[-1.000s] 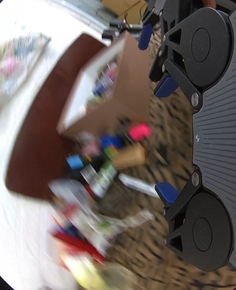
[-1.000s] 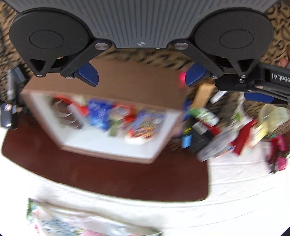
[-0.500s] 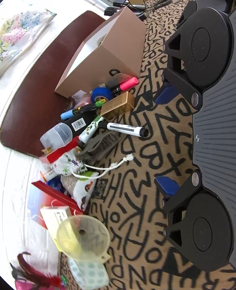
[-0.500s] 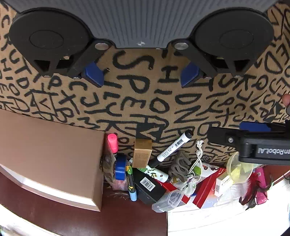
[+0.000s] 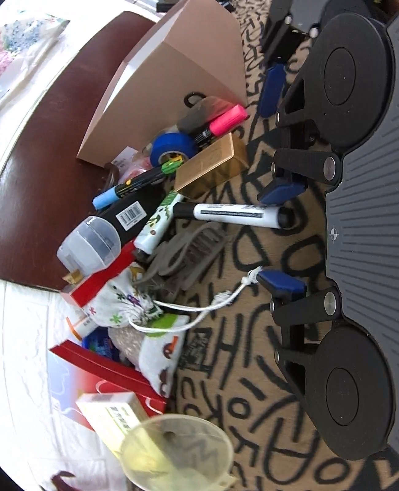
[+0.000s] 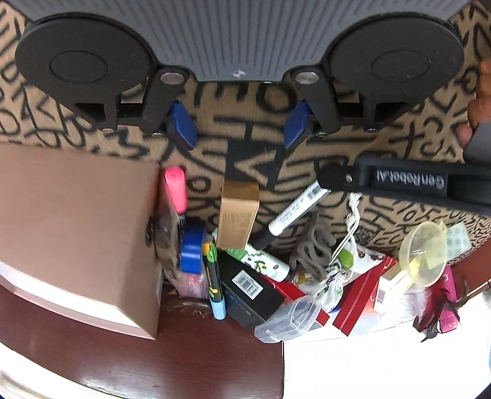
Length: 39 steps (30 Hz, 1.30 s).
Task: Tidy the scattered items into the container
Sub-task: 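Grasp the black-capped white marker with the left tool while the right tool grasps the gold box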
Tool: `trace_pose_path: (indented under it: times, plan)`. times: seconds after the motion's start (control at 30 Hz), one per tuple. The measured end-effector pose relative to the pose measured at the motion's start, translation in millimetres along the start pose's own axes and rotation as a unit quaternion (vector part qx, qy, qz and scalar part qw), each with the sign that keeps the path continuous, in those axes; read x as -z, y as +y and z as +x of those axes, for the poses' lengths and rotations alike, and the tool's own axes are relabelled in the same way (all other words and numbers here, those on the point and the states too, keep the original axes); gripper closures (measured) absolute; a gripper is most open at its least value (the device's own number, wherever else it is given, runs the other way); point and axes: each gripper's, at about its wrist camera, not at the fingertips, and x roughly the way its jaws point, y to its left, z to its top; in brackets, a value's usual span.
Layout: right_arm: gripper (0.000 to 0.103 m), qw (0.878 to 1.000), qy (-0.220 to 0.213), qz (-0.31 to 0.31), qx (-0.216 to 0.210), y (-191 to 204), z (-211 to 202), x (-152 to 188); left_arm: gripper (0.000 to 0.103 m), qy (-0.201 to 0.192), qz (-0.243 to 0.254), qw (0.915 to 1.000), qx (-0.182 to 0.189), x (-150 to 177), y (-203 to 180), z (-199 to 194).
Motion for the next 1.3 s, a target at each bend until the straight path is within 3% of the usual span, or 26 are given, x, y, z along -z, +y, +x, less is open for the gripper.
trace_pose_path:
  times: [0.17, 0.33, 0.4, 0.43, 0.47, 0.73, 1.03, 1.07, 1.1, 1.17, 1.3]
  plan:
    - [0.04, 1.0, -0.008, -0.003, 0.001, 4, 18, -13, 0.073, -0.011, -0.01, 0.9999, 0.003, -4, 6, 7]
    - [0.045, 1.0, -0.015, -0.026, 0.005, 12, 28, -21, 0.084, -0.005, -0.03, 0.9993, 0.023, -5, 20, 5]
    - [0.052, 0.999, -0.017, -0.028, 0.0, 12, 28, -22, 0.087, -0.001, -0.028, 0.9992, 0.027, -3, 23, 1]
    - [0.064, 1.0, -0.017, -0.026, -0.001, 11, 28, -23, 0.088, 0.0, -0.026, 0.9993, 0.028, -1, 24, -1]
    - [0.067, 1.0, -0.017, -0.023, -0.001, 10, 27, -23, 0.09, 0.002, -0.022, 0.9994, 0.028, 1, 25, -4]
    - [0.068, 1.0, 0.005, 0.002, -0.011, 15, -5, -3, 0.091, 0.025, -0.024, 0.9991, 0.026, 35, 30, -49]
    - [0.068, 0.999, 0.028, 0.028, -0.028, 23, -103, 65, 0.087, 0.054, -0.033, 0.9975, 0.032, 79, 30, -111]
    - [0.068, 0.999, 0.03, 0.029, -0.029, 25, -112, 71, 0.073, 0.054, -0.032, 0.9975, 0.031, 81, 29, -115]
    - [0.067, 0.999, 0.032, 0.03, -0.03, 28, -119, 75, 0.065, 0.054, -0.031, 0.9975, 0.033, 82, 27, -117]
    - [0.065, 0.998, 0.032, 0.037, -0.026, 30, -129, 80, 0.061, 0.054, -0.029, 0.9976, 0.033, 82, 25, -118]
    - [0.06, 0.998, 0.032, 0.055, -0.02, 33, -133, 79, 0.041, 0.055, -0.013, 0.998, 0.031, 79, 18, -115]
